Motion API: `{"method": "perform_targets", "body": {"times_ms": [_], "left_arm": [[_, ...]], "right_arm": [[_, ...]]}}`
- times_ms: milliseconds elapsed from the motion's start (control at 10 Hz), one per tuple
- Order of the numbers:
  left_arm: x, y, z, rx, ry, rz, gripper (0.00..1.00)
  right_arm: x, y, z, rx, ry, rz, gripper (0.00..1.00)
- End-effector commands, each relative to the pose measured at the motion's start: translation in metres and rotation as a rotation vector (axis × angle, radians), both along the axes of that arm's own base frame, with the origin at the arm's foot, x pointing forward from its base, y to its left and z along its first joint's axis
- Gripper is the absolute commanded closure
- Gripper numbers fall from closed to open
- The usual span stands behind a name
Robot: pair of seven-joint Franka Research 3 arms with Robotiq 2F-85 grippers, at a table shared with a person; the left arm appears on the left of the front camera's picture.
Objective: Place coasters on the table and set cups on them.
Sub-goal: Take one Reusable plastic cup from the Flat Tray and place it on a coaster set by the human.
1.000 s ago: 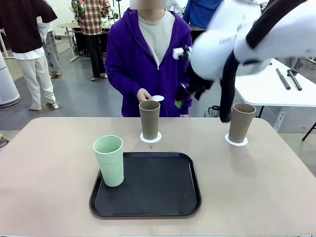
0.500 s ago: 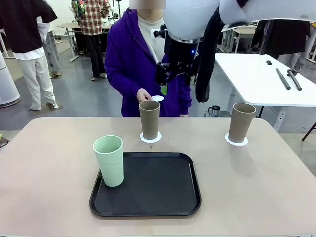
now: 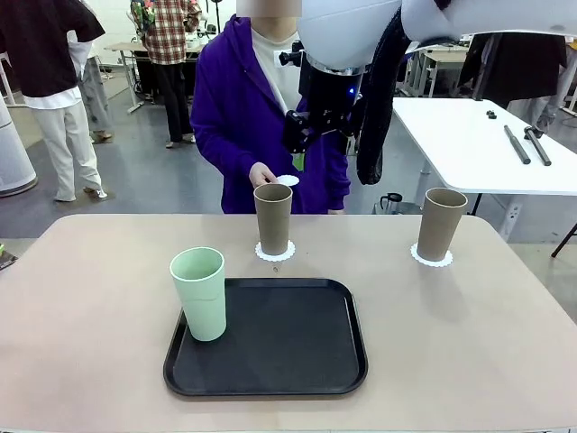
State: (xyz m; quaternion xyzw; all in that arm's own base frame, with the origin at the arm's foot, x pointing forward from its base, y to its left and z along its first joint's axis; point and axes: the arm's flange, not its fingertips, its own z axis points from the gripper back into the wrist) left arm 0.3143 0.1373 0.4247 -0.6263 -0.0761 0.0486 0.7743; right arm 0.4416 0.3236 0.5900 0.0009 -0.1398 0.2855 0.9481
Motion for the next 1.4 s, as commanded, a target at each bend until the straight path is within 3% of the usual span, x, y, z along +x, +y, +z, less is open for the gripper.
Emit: {"method": "perform_targets", "body": {"times_ms": [0, 600, 700, 900, 1100, 1300], "left_arm": [[0.000, 0.000, 0.002, -0.010, -0.010, 0.006, 0.00], [0.000, 0.000, 0.002, -0.010, -0.010, 0.006, 0.00], [0.000, 0.000, 0.002, -0.010, -0.010, 0.006, 0.00], [0.000, 0.000, 0.002, -0.010, -0.010, 0.006, 0.00], [0.000, 0.000, 0.002, -0.010, -0.010, 0.006, 0.00], [0.000, 0.000, 0.002, -0.010, -0.010, 0.006, 0.00]], "right_arm": [[-0.001, -0.001, -0.002, 0.015, -0.004, 0.001, 0.00], [0.000, 0.000, 0.000, 0.000, 0.000, 0.000, 0.00], [-0.021, -0.022, 0.003, 0.006, 0.037, -0.059, 0.00], [-0.019, -0.116, -0.017, 0.160, 0.147, -0.323, 0.00], [-0.025, -0.189, -0.040, 0.235, 0.180, -0.464, 0.00], [-0.028, -0.240, -0.062, 0.194, 0.179, -0.567, 0.00]]}}
